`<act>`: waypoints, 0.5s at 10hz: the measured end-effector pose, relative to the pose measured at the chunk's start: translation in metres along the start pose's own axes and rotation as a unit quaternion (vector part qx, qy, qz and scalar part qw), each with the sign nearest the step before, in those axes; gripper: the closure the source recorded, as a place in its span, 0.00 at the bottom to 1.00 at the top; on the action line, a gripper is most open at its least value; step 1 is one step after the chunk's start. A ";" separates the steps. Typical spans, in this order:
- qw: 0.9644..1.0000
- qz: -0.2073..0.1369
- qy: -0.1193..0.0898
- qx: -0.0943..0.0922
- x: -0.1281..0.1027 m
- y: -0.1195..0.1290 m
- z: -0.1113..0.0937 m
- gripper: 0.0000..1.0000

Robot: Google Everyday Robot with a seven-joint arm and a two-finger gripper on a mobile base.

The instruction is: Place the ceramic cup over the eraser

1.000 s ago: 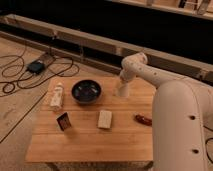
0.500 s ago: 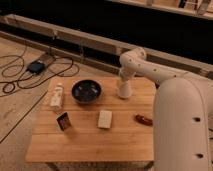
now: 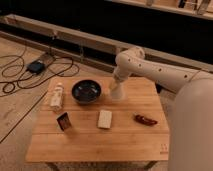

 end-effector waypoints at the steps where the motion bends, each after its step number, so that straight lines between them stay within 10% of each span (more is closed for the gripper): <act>1: 1.000 -0.012 -0.014 -0.013 0.000 0.022 -0.013 1.00; 5: 0.996 -0.062 -0.045 -0.037 -0.001 0.095 -0.047 1.00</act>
